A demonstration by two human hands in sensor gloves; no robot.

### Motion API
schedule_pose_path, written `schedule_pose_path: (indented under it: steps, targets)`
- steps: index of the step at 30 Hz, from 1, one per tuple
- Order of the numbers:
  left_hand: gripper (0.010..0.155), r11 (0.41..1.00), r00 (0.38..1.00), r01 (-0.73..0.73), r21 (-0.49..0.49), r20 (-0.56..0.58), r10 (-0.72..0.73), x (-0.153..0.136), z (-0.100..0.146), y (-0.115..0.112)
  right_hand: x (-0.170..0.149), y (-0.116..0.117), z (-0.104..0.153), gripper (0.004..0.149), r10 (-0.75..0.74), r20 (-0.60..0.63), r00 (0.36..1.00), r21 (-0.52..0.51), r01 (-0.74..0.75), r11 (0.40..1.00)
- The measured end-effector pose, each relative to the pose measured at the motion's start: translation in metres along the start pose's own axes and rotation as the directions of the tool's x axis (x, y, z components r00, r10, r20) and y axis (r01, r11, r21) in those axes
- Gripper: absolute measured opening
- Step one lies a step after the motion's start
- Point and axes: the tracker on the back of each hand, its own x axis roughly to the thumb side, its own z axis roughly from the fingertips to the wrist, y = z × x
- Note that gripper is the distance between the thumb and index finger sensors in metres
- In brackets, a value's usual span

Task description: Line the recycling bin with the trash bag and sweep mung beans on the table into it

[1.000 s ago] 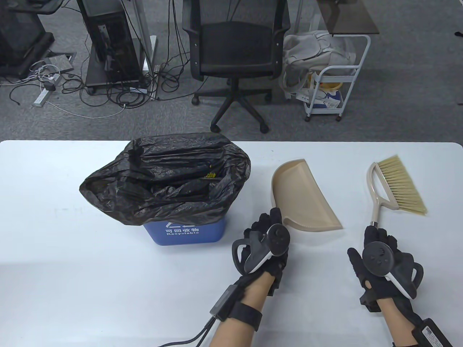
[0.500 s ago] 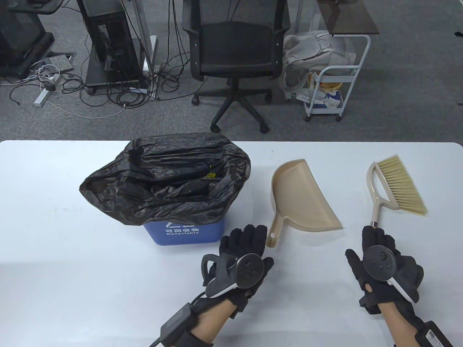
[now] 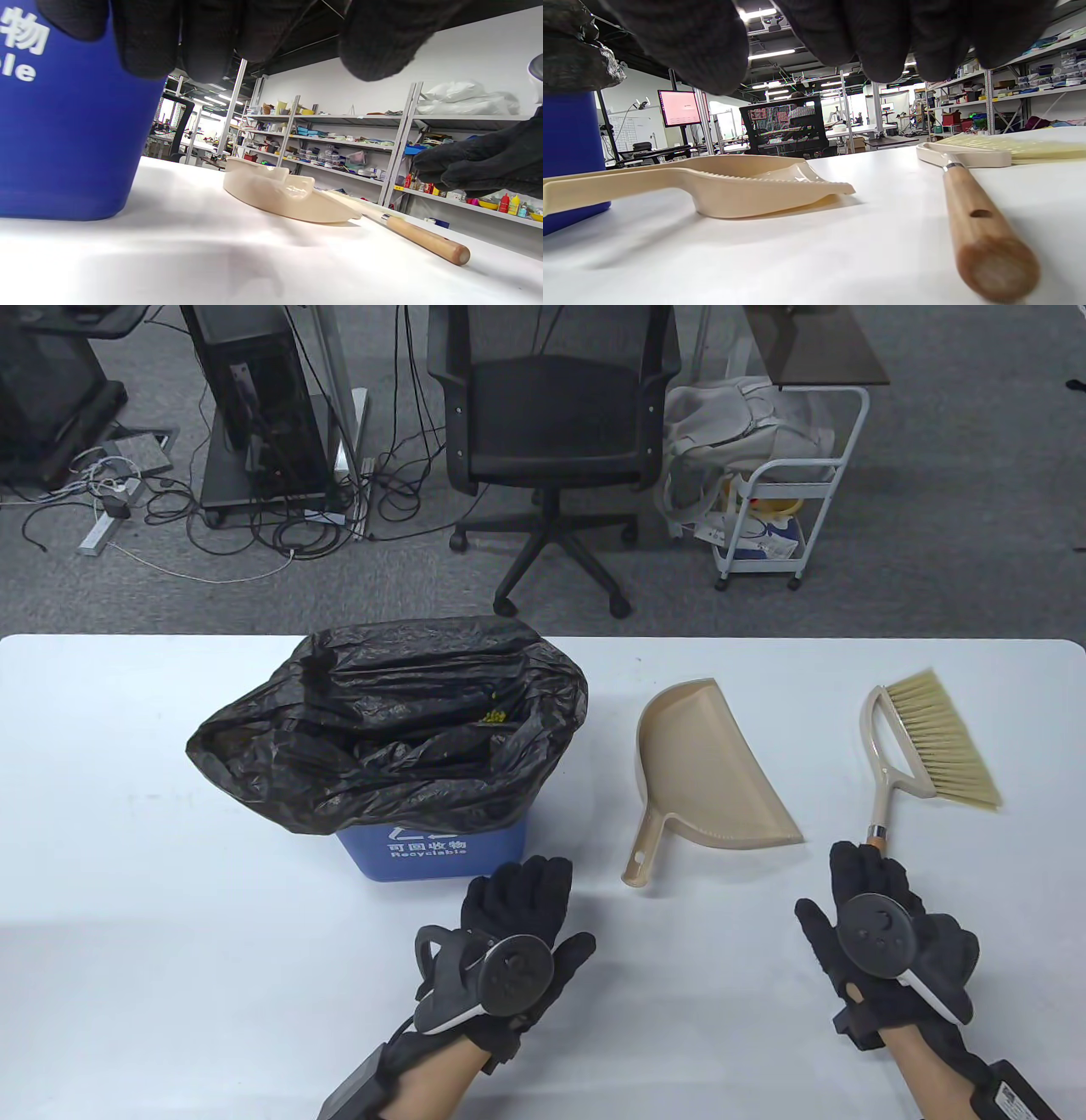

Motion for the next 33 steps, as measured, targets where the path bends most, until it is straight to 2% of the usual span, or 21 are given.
schedule_pose_path:
  steps: [33]
  targets:
    - [0.083, 1.0, 1.0, -0.021, 0.022, -0.001, 0.021, -0.0012, 0.0042, 0.0045, 0.0011, 0.0042, 0.0018, 0.08, 0.022, -0.028, 0.999, 0.04, -0.021, 0.999]
